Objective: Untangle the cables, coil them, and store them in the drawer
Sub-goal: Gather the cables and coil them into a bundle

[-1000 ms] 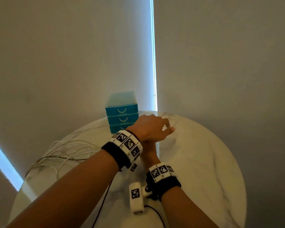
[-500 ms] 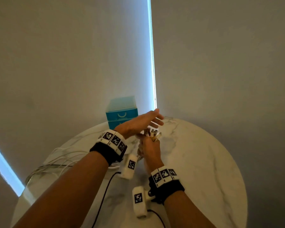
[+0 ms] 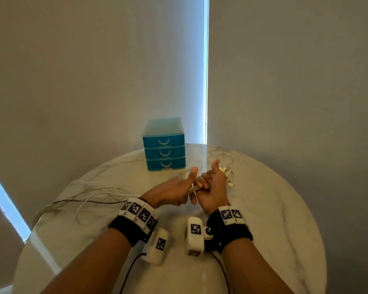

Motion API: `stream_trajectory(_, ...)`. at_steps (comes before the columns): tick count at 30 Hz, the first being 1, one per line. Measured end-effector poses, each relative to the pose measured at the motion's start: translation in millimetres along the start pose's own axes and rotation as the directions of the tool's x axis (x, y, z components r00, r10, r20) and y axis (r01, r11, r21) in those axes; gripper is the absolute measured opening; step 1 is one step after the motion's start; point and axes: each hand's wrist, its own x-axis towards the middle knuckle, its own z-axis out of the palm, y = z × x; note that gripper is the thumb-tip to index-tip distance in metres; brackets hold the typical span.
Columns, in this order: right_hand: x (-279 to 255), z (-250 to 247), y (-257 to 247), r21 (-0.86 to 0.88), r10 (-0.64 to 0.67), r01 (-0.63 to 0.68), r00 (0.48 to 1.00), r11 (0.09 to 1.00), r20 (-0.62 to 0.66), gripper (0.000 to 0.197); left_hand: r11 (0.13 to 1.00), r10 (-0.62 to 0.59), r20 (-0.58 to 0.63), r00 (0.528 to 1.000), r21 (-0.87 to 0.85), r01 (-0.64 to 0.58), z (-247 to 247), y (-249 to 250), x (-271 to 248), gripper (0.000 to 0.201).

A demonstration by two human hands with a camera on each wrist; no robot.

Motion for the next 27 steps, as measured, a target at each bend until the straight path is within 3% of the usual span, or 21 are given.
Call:
stream_trajectory(3, 8, -2, -1, 0.028, 0.008, -0.008, 1.000, 1.000, -0.030, 0.057, 0.997, 0.049, -0.047, 0.998, 0.059, -0.046, -4, -5, -1, 0.084)
stream_trajectory(6, 11, 0, 1, 0.063, 0.057, -0.058, 0.998, 0.996, 0.026, 0.042, 0.994, 0.107, -0.163, 0.981, 0.023, -0.104, -7, -10, 1, 0.075)
stream_trajectory(9, 6, 0, 0, -0.035, 0.109, -0.106, 0.990, 0.994, 0.092, 0.035, 0.987, 0.161, -0.246, 0.956, 0.037, -0.157, -10, -20, 2, 0.068)
stream_trajectory(13, 8, 2, 11, -0.166, 0.203, -0.183, 0.973, 0.969, 0.111, 0.032, 0.984, 0.138, -0.322, 0.937, 0.148, -0.094, -21, -37, 5, 0.042)
stream_trajectory(14, 9, 0, 13, -0.176, 0.203, -0.182, 0.973, 0.967, 0.108, 0.039, 0.989, 0.106, -0.347, 0.932, 0.130, -0.064, -23, -43, 6, 0.034)
stream_trajectory(16, 9, -3, 11, -0.164, 0.182, -0.167, 0.980, 0.972, 0.084, 0.076, 0.997, 0.001, -0.382, 0.924, 0.076, 0.030, -29, -55, 8, 0.025)
stream_trajectory(17, 8, -3, 7, -0.148, 0.143, -0.138, 0.989, 0.979, 0.029, 0.092, 0.992, -0.016, -0.396, 0.918, 0.112, 0.066, -31, -62, 8, 0.023)
stream_trajectory(19, 5, 1, -5, -0.209, -0.077, 0.060, 0.994, 0.976, -0.077, 0.096, 0.976, -0.044, -0.402, 0.914, 0.179, 0.126, -35, -71, 6, 0.022)
stream_trajectory(20, 3, 6, -11, -0.278, -0.239, 0.204, 0.966, 0.939, -0.101, 0.077, 0.979, -0.064, -0.399, 0.915, 0.154, 0.136, -35, -73, 7, 0.022)
stream_trajectory(22, -6, 20, -19, -0.387, -0.522, 0.465, 0.851, 0.796, -0.052, 0.030, 0.987, -0.077, -0.408, 0.910, 0.097, 0.127, -34, -73, 7, 0.024)
stream_trajectory(23, -14, 29, -16, -0.420, -0.610, 0.563, 0.792, 0.712, 0.028, 0.024, 0.986, -0.084, -0.407, 0.910, 0.096, 0.135, -35, -72, 7, 0.029)
stream_trajectory(25, -27, 52, 3, -0.457, -0.656, 0.677, 0.717, 0.576, 0.235, 0.024, 0.988, -0.098, -0.371, 0.923, 0.078, 0.136, -32, -70, 8, 0.038)
stream_trajectory(27, -27, 69, 37, -0.559, -0.539, 0.637, 0.763, 0.531, 0.357, 0.022, 0.986, -0.125, -0.387, 0.913, 0.052, 0.157, -29, -68, 7, 0.039)
